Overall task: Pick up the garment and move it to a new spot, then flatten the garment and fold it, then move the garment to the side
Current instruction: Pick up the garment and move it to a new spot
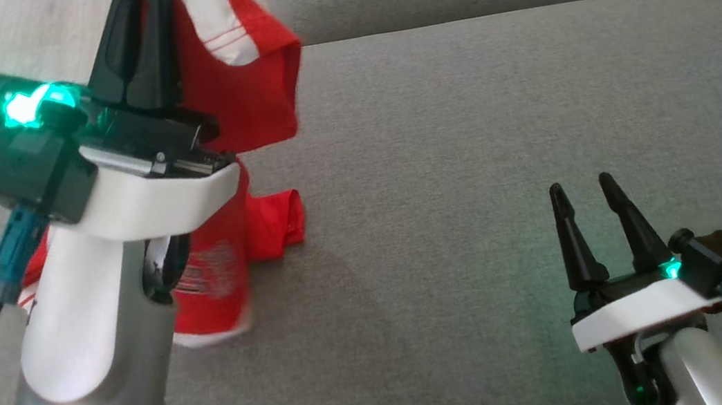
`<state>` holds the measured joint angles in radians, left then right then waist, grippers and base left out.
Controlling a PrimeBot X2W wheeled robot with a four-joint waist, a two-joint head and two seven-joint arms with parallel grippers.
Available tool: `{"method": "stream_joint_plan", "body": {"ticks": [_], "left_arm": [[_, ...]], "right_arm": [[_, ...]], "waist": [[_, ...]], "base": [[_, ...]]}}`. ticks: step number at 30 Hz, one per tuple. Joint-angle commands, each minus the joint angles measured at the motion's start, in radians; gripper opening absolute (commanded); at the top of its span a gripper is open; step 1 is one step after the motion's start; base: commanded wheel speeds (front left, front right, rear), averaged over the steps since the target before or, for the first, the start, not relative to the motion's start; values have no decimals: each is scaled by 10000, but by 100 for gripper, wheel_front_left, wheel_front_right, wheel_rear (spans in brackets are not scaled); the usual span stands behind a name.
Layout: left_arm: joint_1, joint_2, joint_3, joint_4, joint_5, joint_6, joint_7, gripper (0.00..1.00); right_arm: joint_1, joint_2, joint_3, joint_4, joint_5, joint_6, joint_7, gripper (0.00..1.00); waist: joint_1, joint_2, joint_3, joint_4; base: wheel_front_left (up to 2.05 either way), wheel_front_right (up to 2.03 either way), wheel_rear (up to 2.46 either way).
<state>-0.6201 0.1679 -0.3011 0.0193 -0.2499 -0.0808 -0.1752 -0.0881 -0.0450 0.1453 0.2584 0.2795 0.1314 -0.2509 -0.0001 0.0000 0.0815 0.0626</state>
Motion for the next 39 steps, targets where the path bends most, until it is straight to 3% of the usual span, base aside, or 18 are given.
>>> {"method": "stream_joint_plan", "body": {"ticks": [1, 11, 27, 35, 39], "left_arm": [[-498, 311, 240, -700, -81, -57, 204, 0], [-597, 381, -576, -1459, -370, -296, 843, 0], [-2367, 664, -1700, -837, -638, -469, 1016, 0], [-3538, 1146, -2245, 237, -1072, -493, 767, 0], [-4434, 1642, -3348, 2034, -1607, -496, 479, 0]], "right_arm": [[-219, -52, 277, -311, 44, -7, -109, 100], [-359, -52, 326, -506, 273, -7, -109, 100], [-645, -52, 856, -1080, 788, -7, -109, 100], [-710, -52, 1283, -1492, 1042, -7, -109, 100], [-778, -52, 1516, -1644, 1153, -7, -109, 100]], "waist": [[1, 0, -10, -202], [1, 0, 42, -1257], [1, 0, 886, -4005], [1, 0, 1477, -5129], [1, 0, 1775, -5436]], "base": [[0, 0, 0], [0, 0, 0], [0, 0, 0], [0, 0, 0], [0, 0, 0]]}}
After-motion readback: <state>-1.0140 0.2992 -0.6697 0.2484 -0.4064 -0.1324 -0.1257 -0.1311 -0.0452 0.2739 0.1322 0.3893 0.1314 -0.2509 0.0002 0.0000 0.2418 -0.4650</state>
